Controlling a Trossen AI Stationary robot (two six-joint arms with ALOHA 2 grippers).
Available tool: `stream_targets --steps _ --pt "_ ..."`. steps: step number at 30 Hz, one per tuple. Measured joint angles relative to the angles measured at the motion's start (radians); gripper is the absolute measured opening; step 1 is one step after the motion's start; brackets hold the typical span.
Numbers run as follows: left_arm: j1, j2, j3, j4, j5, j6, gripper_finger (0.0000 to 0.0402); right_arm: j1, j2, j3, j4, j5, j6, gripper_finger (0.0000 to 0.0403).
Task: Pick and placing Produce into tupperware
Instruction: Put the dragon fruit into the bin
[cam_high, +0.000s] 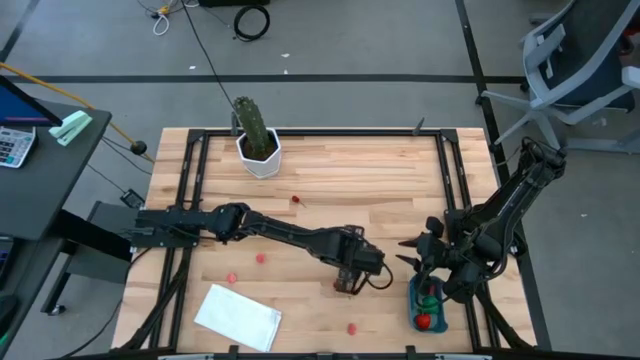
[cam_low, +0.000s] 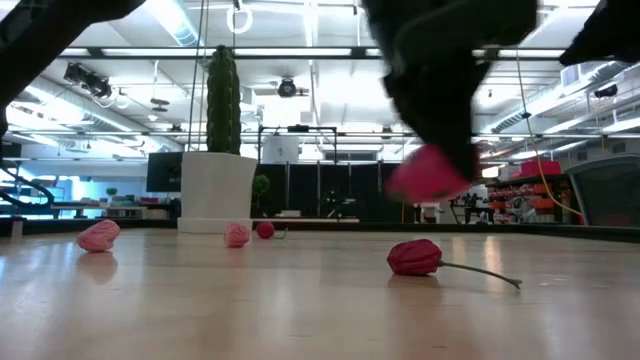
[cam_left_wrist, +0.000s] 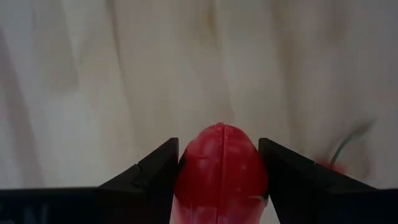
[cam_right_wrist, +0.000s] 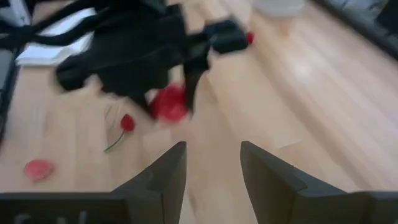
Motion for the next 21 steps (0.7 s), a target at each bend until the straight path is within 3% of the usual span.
stream_targets --steps 5,10,21 --pt "-0.012 -0.001 0.0 0.196 0.055 0.041 0.0227 0.0 -0.016 0.0 -0.083 0.136 0.009 0.0159" --pt "-0.024 -0.002 0.0 0.361 0.101 0.043 0.0213 -0.011 -0.066 0.0 -0.182 0.261 0.079 0.0159" --pt "-0.058 0.002 0.001 0.826 0.159 0.073 0.0226 -0.095 -0.208 0.0 -0.481 0.339 0.14 0.0159"
